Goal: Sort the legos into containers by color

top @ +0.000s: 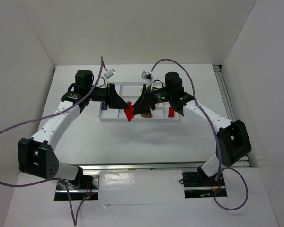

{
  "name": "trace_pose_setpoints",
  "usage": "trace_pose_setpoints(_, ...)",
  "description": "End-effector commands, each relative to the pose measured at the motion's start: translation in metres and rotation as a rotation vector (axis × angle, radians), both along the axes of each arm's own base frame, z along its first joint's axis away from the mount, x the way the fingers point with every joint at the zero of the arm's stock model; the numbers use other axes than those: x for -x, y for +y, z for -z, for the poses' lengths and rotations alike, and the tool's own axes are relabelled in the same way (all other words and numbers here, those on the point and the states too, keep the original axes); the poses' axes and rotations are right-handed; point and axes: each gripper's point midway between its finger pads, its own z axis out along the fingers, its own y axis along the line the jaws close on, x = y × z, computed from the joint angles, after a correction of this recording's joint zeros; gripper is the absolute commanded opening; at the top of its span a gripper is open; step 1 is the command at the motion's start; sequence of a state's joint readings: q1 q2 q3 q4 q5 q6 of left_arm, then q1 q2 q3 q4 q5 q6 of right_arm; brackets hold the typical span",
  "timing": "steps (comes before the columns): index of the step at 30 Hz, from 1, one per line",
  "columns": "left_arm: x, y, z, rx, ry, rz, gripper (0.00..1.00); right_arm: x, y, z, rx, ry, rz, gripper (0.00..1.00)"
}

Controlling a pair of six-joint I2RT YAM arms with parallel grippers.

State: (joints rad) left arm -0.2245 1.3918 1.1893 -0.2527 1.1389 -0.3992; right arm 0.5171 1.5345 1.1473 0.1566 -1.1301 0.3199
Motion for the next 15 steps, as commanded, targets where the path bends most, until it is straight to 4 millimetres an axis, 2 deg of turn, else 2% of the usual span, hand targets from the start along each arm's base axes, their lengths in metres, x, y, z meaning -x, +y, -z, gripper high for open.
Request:
trace_pose_setpoints(1, -0.0001, 0.0009, -0.0086, 0.017, -0.054, 0.009, 0.0, -0.0013, 0.0071, -0.0134, -0.03, -0.05, -0.038, 0.69)
trace_pose_setpoints(7, -0.0001, 0.0009, -0.0085, 0.017, -0.054, 0.009, 0.0, 0.0012, 0.0114, -0.0154, -0.04, -0.057, -0.071, 0.69)
trace_pose_setpoints(11, 0.0015, 0.0013, -0.0113, 0.019, -0.063, 0.009, 0.0, 0.0025, 0.0151, -0.0151, -0.044, -0.051, -0.078, 0.5)
trace_pose_setpoints(12, 0.0015, 0.0013, -0.0113, 0.019, -0.063, 0.009, 0.0, 0.0029, 0.0151, -0.0153, -0.043, -0.042, -0.078, 0.36)
trace_pose_setpoints(15, 0.0024, 0.0015, -0.0104, 0.017, -0.054, 0.009, 0.0, 0.0046, 0.0146, -0.0103, -0.041, -0.011, -0.075, 0.21)
